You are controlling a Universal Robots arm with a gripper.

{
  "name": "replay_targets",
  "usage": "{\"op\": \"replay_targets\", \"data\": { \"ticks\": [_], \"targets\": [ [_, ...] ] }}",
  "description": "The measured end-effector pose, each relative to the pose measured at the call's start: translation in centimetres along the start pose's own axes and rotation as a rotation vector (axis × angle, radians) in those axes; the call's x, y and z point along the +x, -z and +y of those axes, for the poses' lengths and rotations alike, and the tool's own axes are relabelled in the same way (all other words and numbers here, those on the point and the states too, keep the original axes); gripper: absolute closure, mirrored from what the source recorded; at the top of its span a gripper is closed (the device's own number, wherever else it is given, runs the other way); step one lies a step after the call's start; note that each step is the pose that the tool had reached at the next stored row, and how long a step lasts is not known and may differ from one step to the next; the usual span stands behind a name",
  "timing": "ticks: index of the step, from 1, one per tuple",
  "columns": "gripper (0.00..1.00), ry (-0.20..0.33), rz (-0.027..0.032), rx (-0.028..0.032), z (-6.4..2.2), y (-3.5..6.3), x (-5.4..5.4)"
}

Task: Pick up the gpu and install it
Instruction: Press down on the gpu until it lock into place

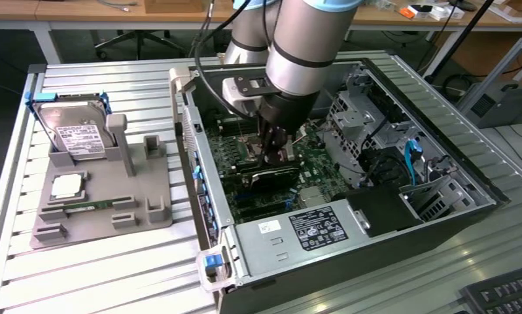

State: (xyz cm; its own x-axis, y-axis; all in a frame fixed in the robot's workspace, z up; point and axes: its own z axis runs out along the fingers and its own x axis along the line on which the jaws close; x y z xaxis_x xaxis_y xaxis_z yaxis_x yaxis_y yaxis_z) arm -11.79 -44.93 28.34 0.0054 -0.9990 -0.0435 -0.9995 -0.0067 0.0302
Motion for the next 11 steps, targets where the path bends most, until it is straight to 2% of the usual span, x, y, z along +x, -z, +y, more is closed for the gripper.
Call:
{"op": "replay_targets", "data": {
  "ticks": [2,8,11],
  "targets": [
    [0.89,0.000,0.0000,0.0001,0.60,-0.08,0.0],
    [0.89,0.000,0.0001,0.0000,1.63,-0.40,0.1],
    [0.89,0.000,0.0000,0.0000,1.78,-0.50,0.5]
  ]
}}
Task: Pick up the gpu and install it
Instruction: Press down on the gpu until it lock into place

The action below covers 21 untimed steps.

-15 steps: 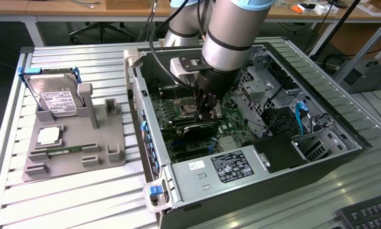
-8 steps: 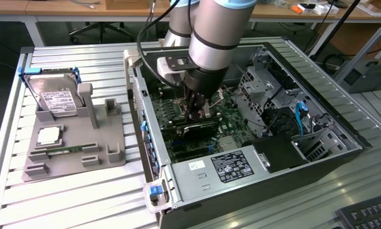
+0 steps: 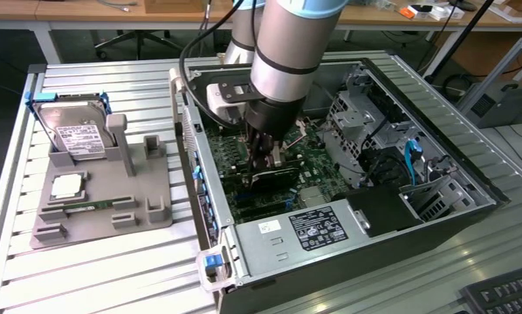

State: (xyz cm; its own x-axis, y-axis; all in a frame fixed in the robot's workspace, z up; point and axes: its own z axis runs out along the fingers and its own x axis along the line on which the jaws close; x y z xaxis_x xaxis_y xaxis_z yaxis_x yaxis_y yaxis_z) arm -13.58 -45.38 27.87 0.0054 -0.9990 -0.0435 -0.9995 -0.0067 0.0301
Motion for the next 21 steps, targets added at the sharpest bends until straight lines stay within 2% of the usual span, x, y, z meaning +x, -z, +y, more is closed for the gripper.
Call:
{"op": "replay_targets", "data": {
  "ticks": [8,15,18,21],
  "targets": [
    [0.89,0.000,0.0002,-0.0001,0.61,-0.29,0.2],
    [0.89,0.000,0.0002,-0.0001,1.92,-0.66,0.2],
    [0.89,0.000,0.0004,-0.0002,1.95,-0.72,0.3],
    [0.89,0.000,-0.0001,-0.0001,1.31,-0.74,0.2]
  ]
}}
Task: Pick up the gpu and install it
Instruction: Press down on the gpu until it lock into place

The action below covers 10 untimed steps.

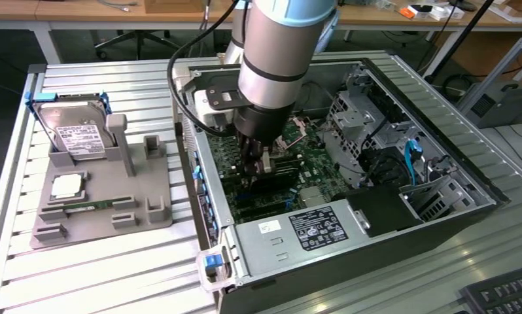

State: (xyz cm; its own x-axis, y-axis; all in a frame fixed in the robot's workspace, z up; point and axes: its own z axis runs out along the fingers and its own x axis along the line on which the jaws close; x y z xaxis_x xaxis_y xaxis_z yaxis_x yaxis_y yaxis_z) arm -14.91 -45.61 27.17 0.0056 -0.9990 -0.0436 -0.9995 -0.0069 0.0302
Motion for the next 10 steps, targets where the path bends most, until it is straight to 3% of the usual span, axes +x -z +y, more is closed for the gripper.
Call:
{"op": "replay_targets", "data": {
  "ticks": [10],
  "targets": [
    [0.89,0.000,0.0006,-0.0024,-1.53,-0.32,0.1]
  ]
}}
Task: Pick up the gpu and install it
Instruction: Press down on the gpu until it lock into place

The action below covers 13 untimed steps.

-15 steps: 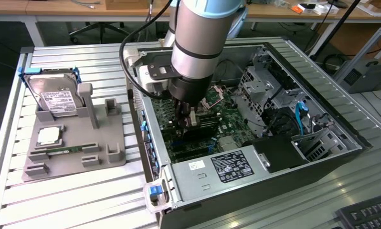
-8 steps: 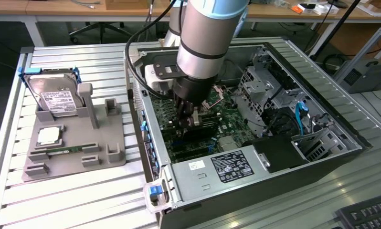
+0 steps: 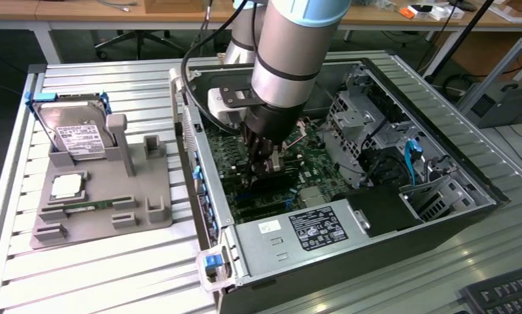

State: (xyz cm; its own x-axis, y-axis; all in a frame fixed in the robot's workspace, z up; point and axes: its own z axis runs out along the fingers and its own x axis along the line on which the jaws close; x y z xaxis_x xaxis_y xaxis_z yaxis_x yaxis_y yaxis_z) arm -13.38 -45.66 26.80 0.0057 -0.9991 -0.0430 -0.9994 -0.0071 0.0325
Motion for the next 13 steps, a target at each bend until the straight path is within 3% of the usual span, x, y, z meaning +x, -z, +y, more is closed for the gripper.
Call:
{"op": "replay_targets", "data": {
  "ticks": [3,8,10,11,13],
  "targets": [
    [0.89,0.000,0.0004,-0.0004,0.02,-0.34,0.01],
    [0.89,0.000,0.0057,-0.0038,-0.01,-0.42,-0.04],
    [0.89,-0.001,0.0117,-0.0075,0.11,-0.12,-0.01],
    [0.89,-0.001,0.0159,-0.0098,0.18,0.07,-0.73],
    [0.89,-0.001,0.0105,-0.0070,0.06,-0.23,-0.93]
  ]
}}
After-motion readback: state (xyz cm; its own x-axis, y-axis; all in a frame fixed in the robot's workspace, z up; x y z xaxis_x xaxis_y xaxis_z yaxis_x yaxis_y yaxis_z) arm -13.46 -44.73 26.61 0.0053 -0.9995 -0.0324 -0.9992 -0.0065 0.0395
